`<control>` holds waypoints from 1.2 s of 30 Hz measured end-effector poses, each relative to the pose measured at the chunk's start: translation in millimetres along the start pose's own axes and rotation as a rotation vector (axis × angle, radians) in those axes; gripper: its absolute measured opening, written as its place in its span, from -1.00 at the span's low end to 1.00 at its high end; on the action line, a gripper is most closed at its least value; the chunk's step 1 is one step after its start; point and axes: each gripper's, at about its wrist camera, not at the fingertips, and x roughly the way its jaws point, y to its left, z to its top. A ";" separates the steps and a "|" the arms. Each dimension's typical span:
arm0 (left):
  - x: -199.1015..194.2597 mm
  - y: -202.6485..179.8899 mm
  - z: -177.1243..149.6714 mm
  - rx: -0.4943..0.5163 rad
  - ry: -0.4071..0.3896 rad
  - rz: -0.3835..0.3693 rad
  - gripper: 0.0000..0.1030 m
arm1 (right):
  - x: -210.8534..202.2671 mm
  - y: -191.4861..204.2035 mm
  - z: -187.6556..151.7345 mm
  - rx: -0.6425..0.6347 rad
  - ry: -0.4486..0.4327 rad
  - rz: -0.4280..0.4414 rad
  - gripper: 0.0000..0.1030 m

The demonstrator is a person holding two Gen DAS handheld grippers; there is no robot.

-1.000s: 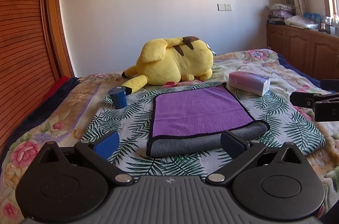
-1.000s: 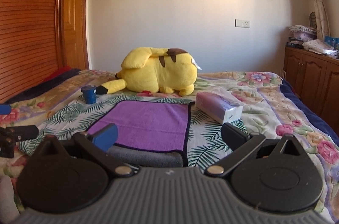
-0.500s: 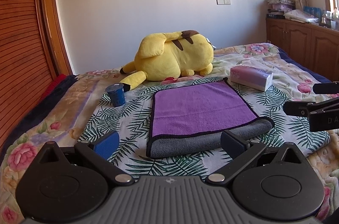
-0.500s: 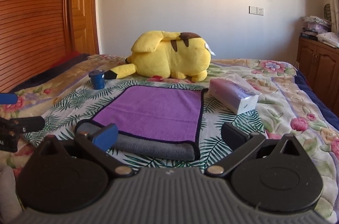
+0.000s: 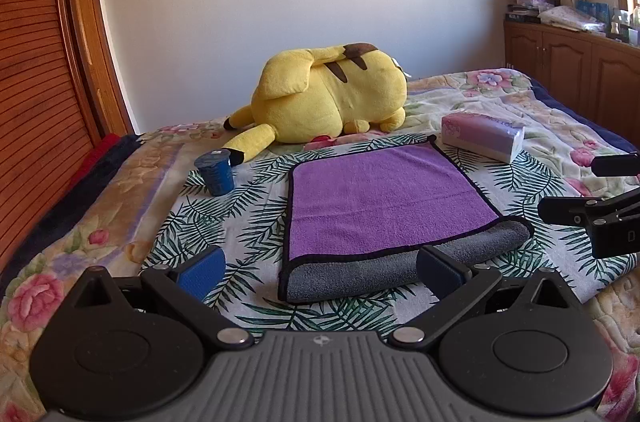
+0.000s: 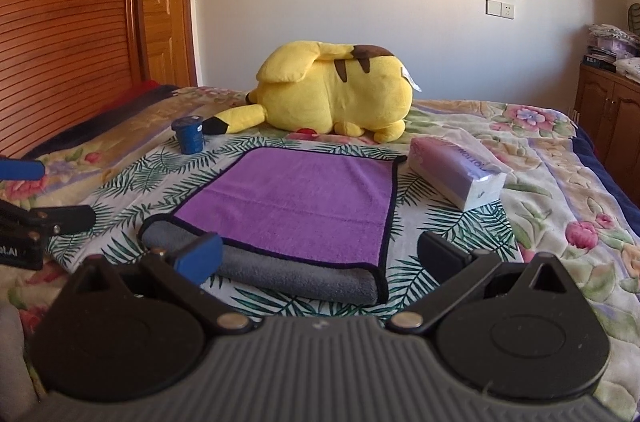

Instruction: Fold towel

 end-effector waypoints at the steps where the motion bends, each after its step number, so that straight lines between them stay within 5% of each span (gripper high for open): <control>1: 1.3 0.0 0.3 0.001 0.001 -0.002 0.69 | 1.6 -0.2 0.3 0.000 0.002 0.002 1.00; 24: 47.3 8.3 7.6 0.009 0.054 -0.035 0.66 | 44.3 -6.3 3.5 -0.002 0.076 0.017 1.00; 36: 76.1 21.4 8.6 -0.014 0.079 -0.034 0.46 | 67.2 -10.6 1.9 0.004 0.125 0.025 0.98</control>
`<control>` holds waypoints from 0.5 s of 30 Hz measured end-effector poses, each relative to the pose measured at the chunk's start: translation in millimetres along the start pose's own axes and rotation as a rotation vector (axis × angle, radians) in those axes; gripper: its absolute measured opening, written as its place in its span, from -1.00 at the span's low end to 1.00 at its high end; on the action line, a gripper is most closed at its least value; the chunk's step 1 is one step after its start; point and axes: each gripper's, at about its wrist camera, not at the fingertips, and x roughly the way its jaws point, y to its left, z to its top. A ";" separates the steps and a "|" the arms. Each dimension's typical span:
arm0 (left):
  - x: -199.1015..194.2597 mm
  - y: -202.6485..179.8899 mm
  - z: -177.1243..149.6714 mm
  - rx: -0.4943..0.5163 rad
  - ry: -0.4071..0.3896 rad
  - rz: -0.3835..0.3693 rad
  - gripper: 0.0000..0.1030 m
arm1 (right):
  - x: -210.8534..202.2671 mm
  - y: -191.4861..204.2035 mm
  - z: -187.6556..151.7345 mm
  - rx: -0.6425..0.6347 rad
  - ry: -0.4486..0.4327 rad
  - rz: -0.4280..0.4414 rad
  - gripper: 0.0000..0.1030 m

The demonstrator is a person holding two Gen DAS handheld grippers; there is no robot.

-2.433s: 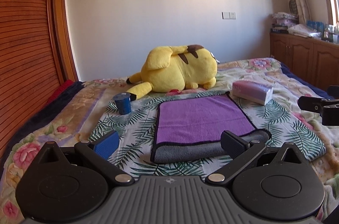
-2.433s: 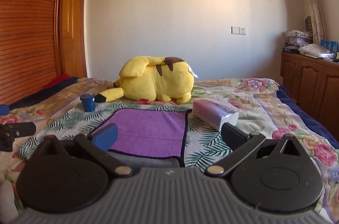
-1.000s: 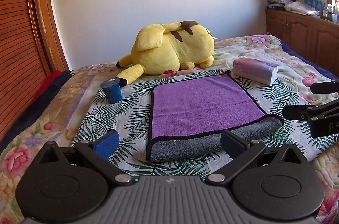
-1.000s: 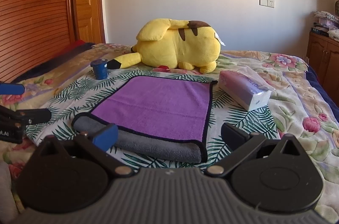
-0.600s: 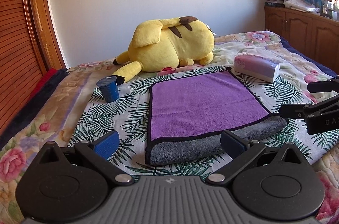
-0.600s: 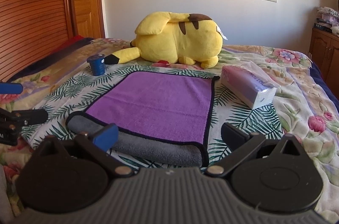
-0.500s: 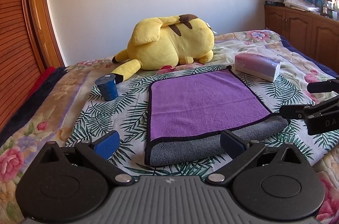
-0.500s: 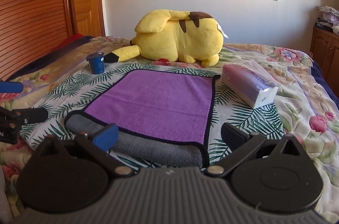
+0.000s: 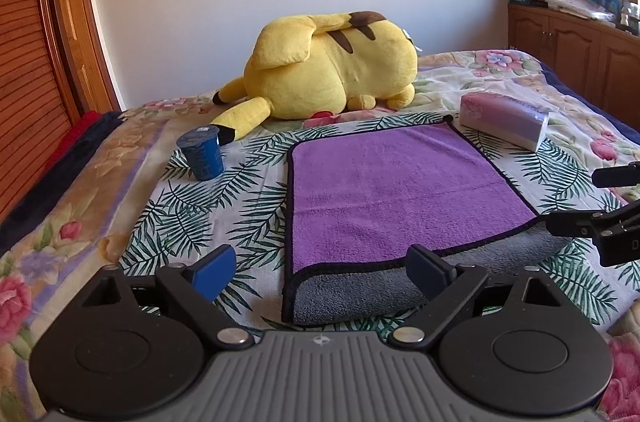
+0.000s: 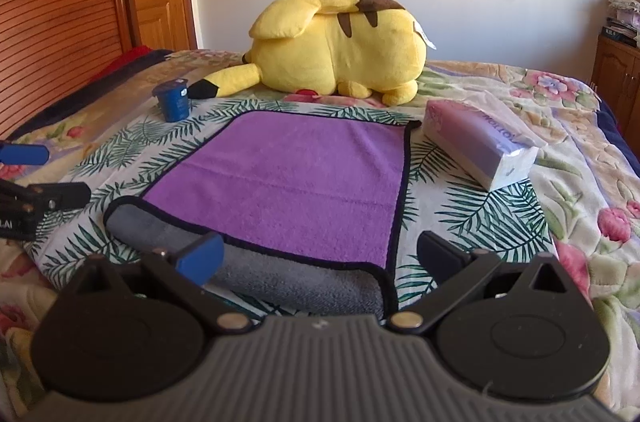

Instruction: Fold towel

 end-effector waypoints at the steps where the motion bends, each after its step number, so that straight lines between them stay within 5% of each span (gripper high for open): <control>1: 2.6 1.2 0.2 -0.001 0.003 -0.002 0.44 | 2.2 -1.2 -0.1 0.000 0.003 0.001 0.98; 4: 9.9 4.6 0.4 0.000 0.013 -0.007 0.42 | 8.5 -4.1 -0.5 0.001 0.018 0.005 0.80; 15: 36.8 15.6 -2.6 -0.009 0.063 -0.033 -0.04 | 30.3 -20.9 -3.1 0.045 0.089 0.002 0.69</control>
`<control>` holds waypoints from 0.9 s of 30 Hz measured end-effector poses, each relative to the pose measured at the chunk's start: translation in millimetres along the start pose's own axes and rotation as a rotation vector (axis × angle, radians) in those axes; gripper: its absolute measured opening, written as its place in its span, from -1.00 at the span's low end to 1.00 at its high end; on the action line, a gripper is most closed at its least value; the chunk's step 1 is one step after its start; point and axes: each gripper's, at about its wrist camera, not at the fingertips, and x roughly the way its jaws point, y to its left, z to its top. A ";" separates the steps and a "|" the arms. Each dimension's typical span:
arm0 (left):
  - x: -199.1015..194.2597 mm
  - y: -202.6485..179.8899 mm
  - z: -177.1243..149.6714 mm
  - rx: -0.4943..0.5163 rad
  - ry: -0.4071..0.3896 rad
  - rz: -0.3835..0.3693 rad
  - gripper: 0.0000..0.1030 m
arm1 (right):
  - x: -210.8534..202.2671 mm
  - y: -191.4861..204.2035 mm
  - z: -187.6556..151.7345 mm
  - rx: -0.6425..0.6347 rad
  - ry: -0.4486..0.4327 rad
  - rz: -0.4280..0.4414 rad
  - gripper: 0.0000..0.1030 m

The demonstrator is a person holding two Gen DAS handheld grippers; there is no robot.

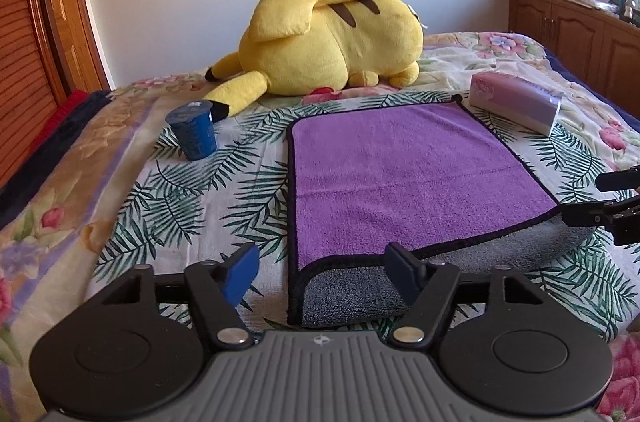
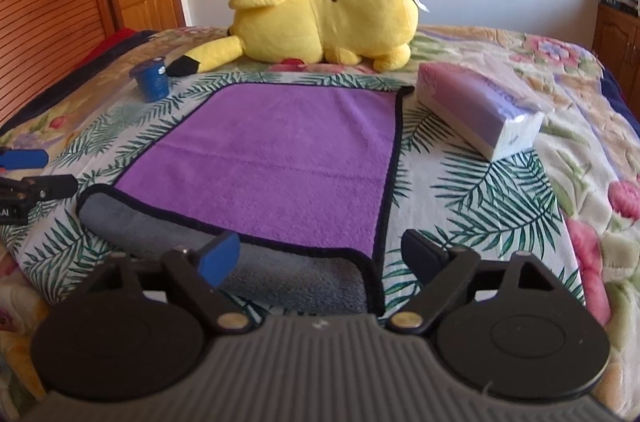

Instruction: Fold towel

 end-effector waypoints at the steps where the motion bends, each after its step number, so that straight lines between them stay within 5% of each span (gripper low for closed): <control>1: 2.9 1.2 -0.2 -0.002 0.004 -0.001 -0.08 | 1.5 -1.1 -0.2 0.002 0.006 0.002 0.68; 15: 39.3 15.8 -16.1 -0.042 0.140 -0.048 -0.52 | 21.5 -9.8 -6.5 0.030 0.105 0.025 0.45; 27: 41.2 11.5 -23.8 -0.032 0.155 -0.058 -0.75 | 27.2 -12.5 -11.0 0.048 0.169 0.042 0.29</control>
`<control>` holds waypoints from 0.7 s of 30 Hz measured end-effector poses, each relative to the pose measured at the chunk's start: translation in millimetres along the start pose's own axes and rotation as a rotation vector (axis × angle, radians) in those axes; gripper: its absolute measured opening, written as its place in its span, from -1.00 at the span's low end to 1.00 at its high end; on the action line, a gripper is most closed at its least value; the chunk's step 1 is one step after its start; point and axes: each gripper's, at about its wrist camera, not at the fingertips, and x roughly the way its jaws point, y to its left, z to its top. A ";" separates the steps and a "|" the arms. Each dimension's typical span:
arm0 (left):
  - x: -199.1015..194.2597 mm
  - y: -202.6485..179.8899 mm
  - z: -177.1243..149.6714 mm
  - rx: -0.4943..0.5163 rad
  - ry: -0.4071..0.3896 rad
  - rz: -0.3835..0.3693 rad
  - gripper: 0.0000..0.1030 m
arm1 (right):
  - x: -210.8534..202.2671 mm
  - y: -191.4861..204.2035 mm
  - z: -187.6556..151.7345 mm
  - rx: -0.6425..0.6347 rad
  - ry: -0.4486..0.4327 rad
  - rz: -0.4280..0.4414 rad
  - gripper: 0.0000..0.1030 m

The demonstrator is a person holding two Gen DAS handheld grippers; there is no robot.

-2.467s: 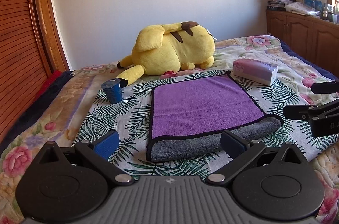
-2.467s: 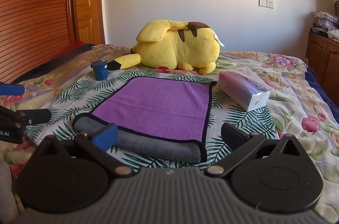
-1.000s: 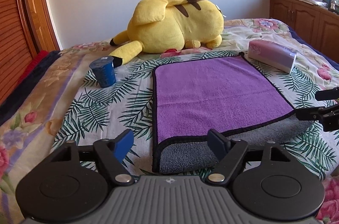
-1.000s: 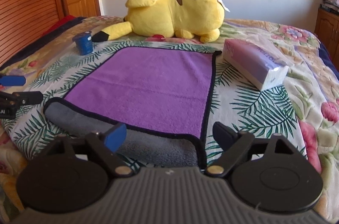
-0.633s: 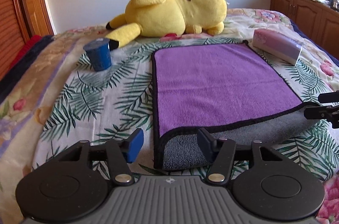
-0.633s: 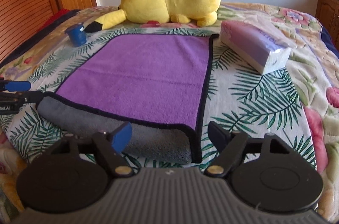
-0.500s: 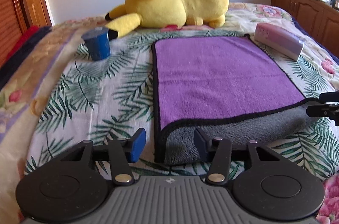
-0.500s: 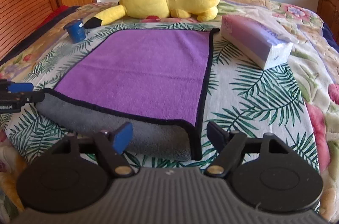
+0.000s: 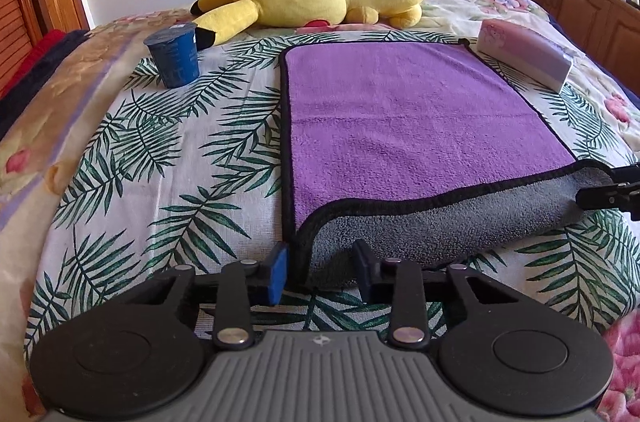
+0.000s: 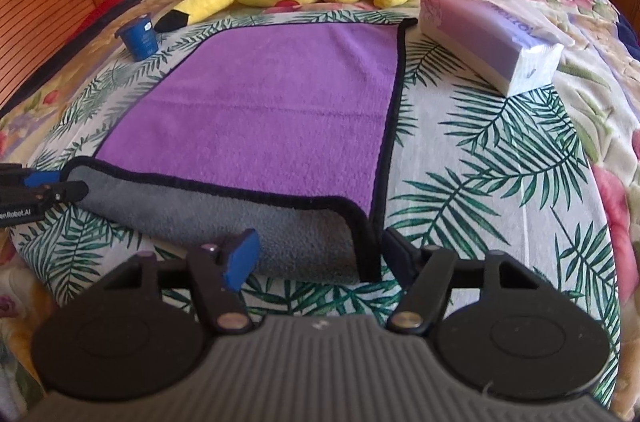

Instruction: Fold towel

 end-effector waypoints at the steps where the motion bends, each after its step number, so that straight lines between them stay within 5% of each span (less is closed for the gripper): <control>1: -0.3 -0.7 -0.2 0.004 -0.001 0.001 -0.78 | 0.2 -0.1 0.0 0.001 0.003 0.003 0.26; 8: -2.2 -0.1 1.3 0.003 -0.012 0.004 -1.00 | -2.3 -0.4 1.9 -0.007 0.006 0.002 -0.11; 18: -6.0 -3.8 1.5 0.018 -0.033 -0.023 -1.00 | -3.5 -0.3 3.2 -0.039 0.006 0.002 -0.82; 21: -8.5 -4.1 2.6 0.018 -0.041 -0.027 -1.00 | -4.1 -0.4 3.0 -0.043 0.000 0.004 -0.89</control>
